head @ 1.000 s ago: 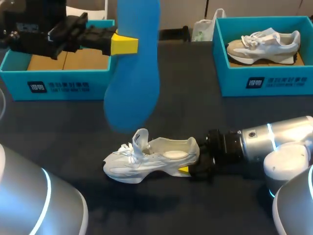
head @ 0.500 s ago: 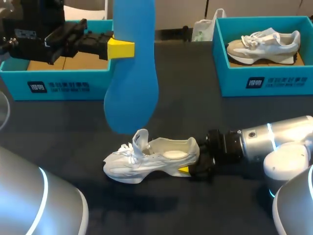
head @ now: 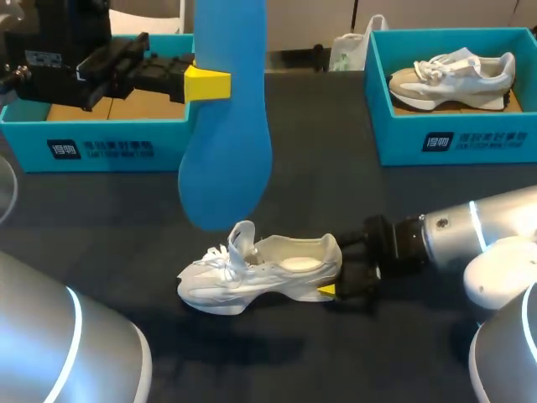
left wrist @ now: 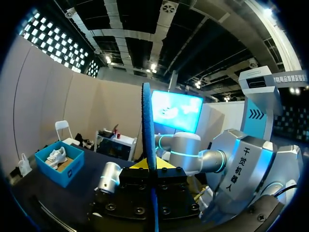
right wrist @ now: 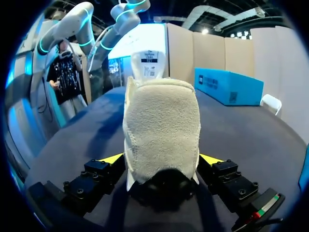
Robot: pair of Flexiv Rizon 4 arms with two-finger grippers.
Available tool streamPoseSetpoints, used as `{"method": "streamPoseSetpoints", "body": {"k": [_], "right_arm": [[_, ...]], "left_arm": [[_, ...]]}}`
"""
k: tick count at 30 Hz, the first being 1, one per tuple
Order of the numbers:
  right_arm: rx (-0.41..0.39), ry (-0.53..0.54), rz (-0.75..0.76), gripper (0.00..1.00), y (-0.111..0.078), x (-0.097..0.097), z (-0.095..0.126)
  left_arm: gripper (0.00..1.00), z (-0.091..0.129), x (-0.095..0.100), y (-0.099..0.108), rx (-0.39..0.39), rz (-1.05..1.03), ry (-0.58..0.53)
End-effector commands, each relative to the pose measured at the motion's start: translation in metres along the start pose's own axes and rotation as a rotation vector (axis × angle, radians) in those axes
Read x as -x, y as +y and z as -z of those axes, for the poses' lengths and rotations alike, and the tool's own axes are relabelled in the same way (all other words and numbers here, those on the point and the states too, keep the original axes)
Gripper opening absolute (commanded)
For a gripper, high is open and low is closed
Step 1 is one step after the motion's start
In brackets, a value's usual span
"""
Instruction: Take the shoe out of the shoebox, open the shoe tongue, remove and reinsert the insole, then place the shoe into the shoebox
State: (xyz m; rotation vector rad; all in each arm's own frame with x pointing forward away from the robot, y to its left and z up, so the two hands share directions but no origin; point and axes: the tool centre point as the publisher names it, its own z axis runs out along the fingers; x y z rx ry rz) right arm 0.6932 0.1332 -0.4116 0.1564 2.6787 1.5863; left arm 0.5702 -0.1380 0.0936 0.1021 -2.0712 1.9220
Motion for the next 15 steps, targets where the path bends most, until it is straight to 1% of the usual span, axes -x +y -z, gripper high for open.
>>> {"method": "streamPoseSetpoints", "body": {"k": [1, 3, 5, 6, 8, 11, 13, 14, 15], "right_arm": [[-0.158, 0.027, 0.0, 1.0, 0.013, 0.001, 0.025], [-0.233, 0.034, -0.002, 1.0, 0.017, 0.002, 0.033], [-0.332, 0.037, -0.017, 1.0, 0.022, 0.001, 0.042], [-0.357, 0.029, -0.024, 1.0, 0.024, 0.001, 0.045], [-0.477, 0.024, -0.04, 1.0, 0.03, -0.001, 0.054], [-0.609, 0.02, -0.05, 1.0, 0.039, -0.002, 0.061], [-0.656, 0.008, -0.044, 1.0, 0.045, -0.003, 0.064], [-0.709, 0.005, -0.041, 1.0, 0.05, -0.004, 0.066], [-0.743, -0.001, -0.037, 1.0, 0.054, -0.005, 0.067]], "left_arm": [[0.0, -0.002, 0.001, 0.0, 0.001, 0.0, 0.002], [0.0, -0.002, 0.001, 0.0, 0.001, 0.0, 0.002], [0.0, -0.002, 0.001, 0.0, 0.001, 0.0, 0.002], [0.0, -0.002, 0.001, 0.0, 0.001, 0.0, 0.002], [0.0, -0.002, 0.001, 0.0, 0.001, 0.0, 0.002], [0.0, -0.002, 0.001, 0.0, 0.001, 0.0, 0.002], [0.0, -0.002, 0.001, 0.0, 0.001, 0.0, 0.002], [0.0, -0.002, 0.001, 0.0, 0.001, 0.0, 0.002], [0.0, -0.002, 0.001, 0.0, 0.001, 0.0, 0.002]]}}
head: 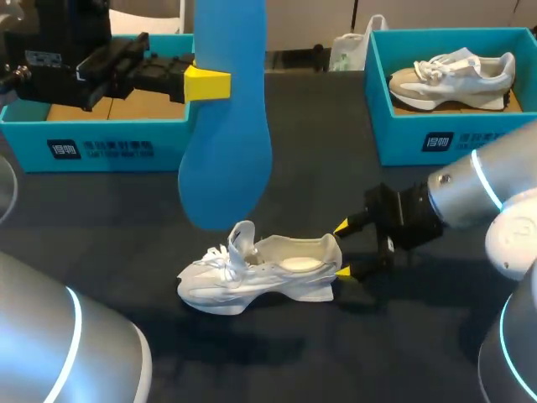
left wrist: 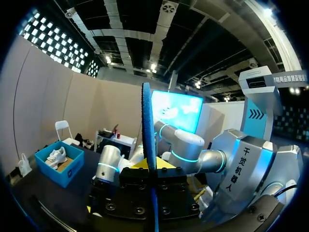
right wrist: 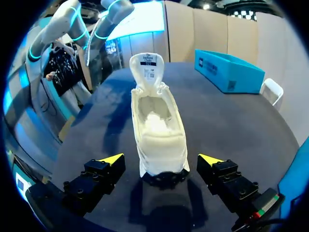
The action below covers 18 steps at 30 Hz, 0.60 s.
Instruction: Take the shoe out of the shoebox, open the shoe tongue, remove and reinsert the insole, then place the shoe into the shoebox
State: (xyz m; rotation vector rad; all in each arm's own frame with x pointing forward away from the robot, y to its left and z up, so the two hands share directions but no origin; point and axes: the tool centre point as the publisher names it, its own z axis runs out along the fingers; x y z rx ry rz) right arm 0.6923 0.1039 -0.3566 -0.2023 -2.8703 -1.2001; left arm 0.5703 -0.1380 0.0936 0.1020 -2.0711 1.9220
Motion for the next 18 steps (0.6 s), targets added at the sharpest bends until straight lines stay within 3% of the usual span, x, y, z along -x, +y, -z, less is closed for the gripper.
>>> {"method": "streamPoseSetpoints", "body": {"k": [1, 6, 18], "right_arm": [[-0.489, -0.033, -0.002, 1.0, 0.017, -0.007, 0.022], [-0.62, -0.054, -0.003, 1.0, 0.03, -0.014, 0.029], [-0.796, -0.085, 0.003, 1.0, 0.045, -0.026, 0.028]], "left_arm": [[0.0, -0.002, 0.001, 0.0, 0.001, 0.0, 0.002], [0.0, -0.002, 0.001, 0.0, 0.001, 0.0, 0.002], [0.0, -0.002, 0.001, 0.0, 0.001, 0.0, 0.002]]}}
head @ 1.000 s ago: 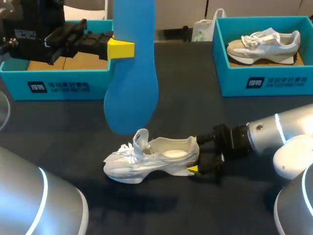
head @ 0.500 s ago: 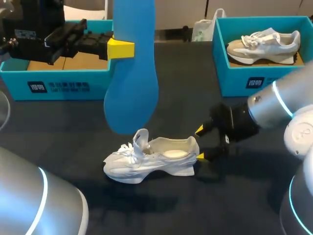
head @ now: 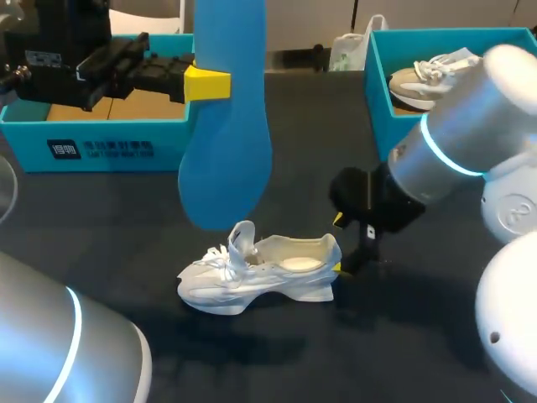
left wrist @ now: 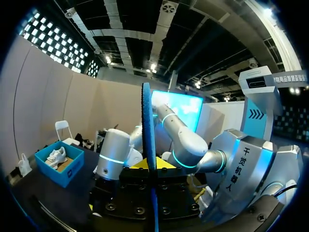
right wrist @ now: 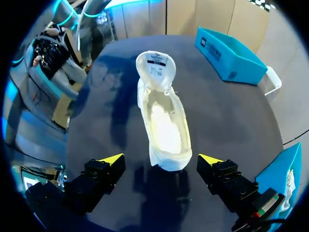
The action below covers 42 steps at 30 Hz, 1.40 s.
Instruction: Take the shoe out of the shoebox, open the shoe tongue, remove and reinsert the insole, then place the shoe into the shoebox
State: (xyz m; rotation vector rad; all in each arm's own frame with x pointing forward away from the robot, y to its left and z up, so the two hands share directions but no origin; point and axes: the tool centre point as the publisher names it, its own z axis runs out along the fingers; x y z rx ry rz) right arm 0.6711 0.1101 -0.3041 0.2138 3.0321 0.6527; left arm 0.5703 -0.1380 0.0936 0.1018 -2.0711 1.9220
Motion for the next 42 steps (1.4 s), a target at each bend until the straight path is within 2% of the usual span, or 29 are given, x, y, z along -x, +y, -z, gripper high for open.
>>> {"method": "streamPoseSetpoints", "body": {"k": [1, 8, 22, 30, 35, 42], "right_arm": [[-0.441, -0.008, 0.01, 1.0, 0.01, -0.001, -0.003], [-0.486, -0.068, 0.031, 1.0, 0.024, -0.002, -0.004], [-0.487, -0.089, 0.056, 1.0, 0.039, 0.002, -0.012], [-0.475, -0.092, 0.065, 1.0, 0.042, 0.006, -0.013], [-0.462, -0.096, 0.083, 1.0, 0.05, 0.011, -0.011], [-0.461, -0.072, 0.133, 1.0, 0.067, 0.03, -0.02]], "left_arm": [[0.0, -0.002, 0.001, 0.0, 0.001, 0.0, 0.002], [0.0, -0.002, 0.001, 0.0, 0.001, 0.0, 0.002], [0.0, -0.002, 0.001, 0.0, 0.001, 0.0, 0.002], [0.0, -0.002, 0.001, 0.0, 0.001, 0.0, 0.002], [0.0, -0.002, 0.001, 0.0, 0.001, 0.0, 0.002], [0.0, -0.002, 0.001, 0.0, 0.001, 0.0, 0.002]]}}
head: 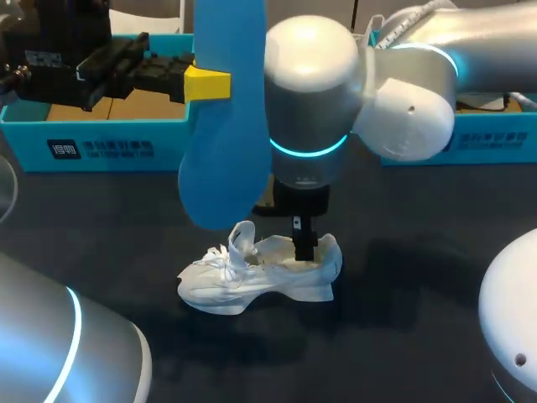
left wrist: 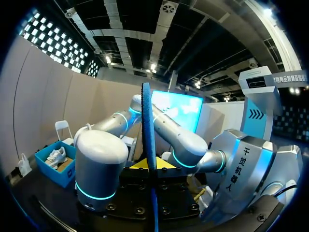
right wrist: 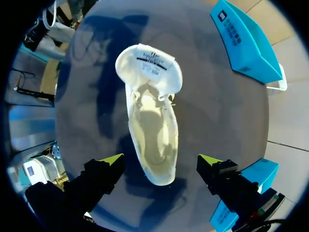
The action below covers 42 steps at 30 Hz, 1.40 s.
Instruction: Take the shoe out of the shoebox, open the shoe tongue, remove and reinsert the insole, then place the shoe into the shoebox
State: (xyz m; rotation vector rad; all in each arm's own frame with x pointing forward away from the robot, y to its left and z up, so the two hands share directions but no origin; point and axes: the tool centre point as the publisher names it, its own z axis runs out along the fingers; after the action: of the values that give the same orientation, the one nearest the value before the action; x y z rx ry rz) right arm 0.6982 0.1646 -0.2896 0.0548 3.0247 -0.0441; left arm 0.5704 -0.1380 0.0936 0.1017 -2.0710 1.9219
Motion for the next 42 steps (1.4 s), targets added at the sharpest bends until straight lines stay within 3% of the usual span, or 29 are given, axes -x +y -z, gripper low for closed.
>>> {"method": "streamPoseSetpoints", "body": {"k": [1, 14, 27, 40, 41, 42], "right_arm": [[-0.015, 0.019, 0.015, 1.0, 0.012, 0.014, -0.007], [0.006, 0.041, 0.052, 1.0, 0.027, 0.038, -0.035], [0.016, 0.056, 0.059, 1.0, 0.025, 0.037, -0.071], [0.006, 0.102, 0.062, 0.99, 0.028, 0.036, -0.095], [0.003, 0.103, 0.062, 0.62, 0.028, 0.036, -0.095], [0.005, 0.104, 0.061, 0.46, 0.028, 0.036, -0.096]], "left_arm": [[0.0, -0.002, 0.001, 0.0, 0.001, 0.0, 0.001], [0.0, -0.002, 0.001, 0.0, 0.001, 0.0, 0.001], [0.0, -0.002, 0.001, 0.0, 0.001, 0.0, 0.001], [0.0, -0.002, 0.001, 0.0, 0.001, 0.0, 0.001], [0.0, -0.002, 0.001, 0.0, 0.001, 0.0, 0.001], [0.0, -0.002, 0.001, 0.0, 0.001, 0.0, 0.001]]}}
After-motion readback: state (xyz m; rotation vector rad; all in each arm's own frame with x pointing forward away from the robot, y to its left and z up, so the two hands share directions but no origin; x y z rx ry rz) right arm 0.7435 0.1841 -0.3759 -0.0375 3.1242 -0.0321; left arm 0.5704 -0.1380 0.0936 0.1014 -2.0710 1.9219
